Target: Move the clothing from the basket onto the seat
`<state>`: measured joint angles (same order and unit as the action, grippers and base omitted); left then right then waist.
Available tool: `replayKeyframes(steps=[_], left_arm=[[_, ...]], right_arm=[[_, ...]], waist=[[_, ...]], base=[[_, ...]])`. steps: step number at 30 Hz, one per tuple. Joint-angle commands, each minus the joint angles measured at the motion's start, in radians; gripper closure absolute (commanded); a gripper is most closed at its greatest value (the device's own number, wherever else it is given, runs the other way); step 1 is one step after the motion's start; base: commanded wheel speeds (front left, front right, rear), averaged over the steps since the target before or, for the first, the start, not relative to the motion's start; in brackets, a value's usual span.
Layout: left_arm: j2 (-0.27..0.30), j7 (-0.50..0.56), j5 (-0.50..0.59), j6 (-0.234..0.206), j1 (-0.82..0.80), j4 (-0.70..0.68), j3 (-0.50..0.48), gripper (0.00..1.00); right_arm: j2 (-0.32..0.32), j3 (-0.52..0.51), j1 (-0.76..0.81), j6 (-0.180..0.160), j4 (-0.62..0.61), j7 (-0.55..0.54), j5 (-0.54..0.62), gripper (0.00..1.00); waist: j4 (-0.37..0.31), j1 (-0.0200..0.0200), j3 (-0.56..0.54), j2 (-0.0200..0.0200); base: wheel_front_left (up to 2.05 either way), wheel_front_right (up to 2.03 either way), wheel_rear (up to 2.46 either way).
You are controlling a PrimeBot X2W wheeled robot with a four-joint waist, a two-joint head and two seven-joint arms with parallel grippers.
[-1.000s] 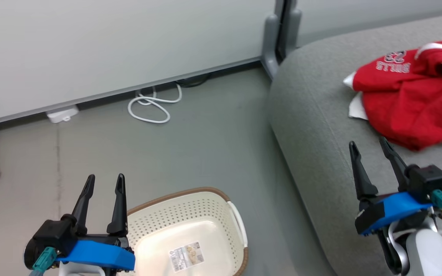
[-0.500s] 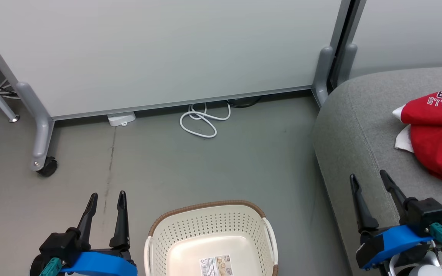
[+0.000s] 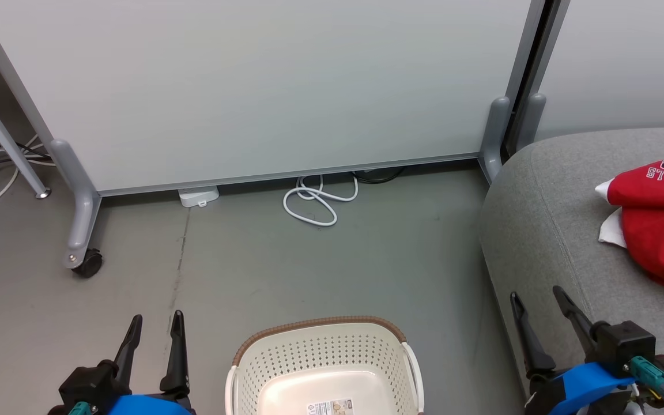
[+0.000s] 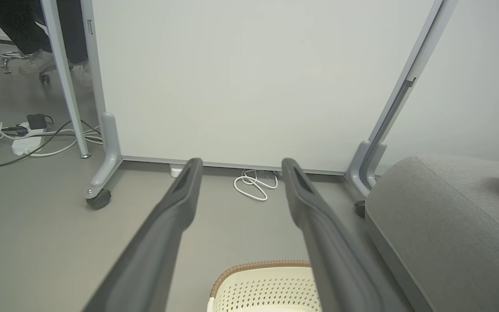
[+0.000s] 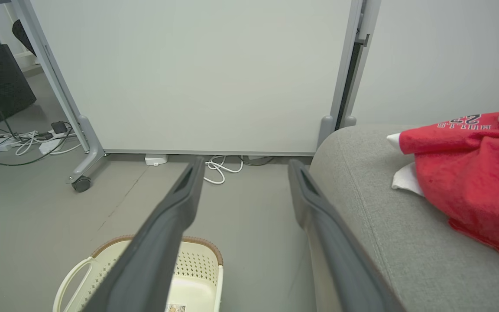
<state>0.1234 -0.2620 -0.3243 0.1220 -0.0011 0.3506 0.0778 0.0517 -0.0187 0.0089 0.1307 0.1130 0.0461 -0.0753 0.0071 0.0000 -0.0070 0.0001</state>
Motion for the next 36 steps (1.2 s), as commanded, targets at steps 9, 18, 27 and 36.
replayKeyframes(steps=[9, 18, 27, 36], left_arm=[[0.008, -0.004, 0.008, 0.008, -0.01, 0.02, -0.001, 0.0], [0.013, -0.004, 0.0, 0.011, -0.012, 0.03, 0.008, 0.0], [-0.003, 0.006, -0.005, 0.003, 0.011, 0.057, 0.007, 1.0], [-0.021, 0.038, -0.107, 0.004, 0.024, 0.078, -0.01, 1.0]], right_arm=[[-0.002, 0.012, 0.018, 0.0, 0.012, 0.008, -0.022, 0.0], [-0.002, 0.022, 0.014, 0.0, 0.018, 0.008, -0.034, 0.0], [-0.001, 0.027, 0.013, 0.0, 0.05, 0.007, -0.035, 1.0], [-0.001, 0.017, 0.013, 0.0, 0.096, -0.007, -0.156, 1.0]], waist=[[0.0, 0.0, -0.001, -0.0001], [-0.003, 0.0, 0.002, -0.0001], [-0.006, 0.0, 0.005, -0.0001], [-0.006, 0.0, 0.005, -0.0001]], base=[[0.0, 0.0, 0.0], [0.0, 0.0, 0.0], [0.0, 0.0, 0.0], [0.0, 0.0, 0.0]])
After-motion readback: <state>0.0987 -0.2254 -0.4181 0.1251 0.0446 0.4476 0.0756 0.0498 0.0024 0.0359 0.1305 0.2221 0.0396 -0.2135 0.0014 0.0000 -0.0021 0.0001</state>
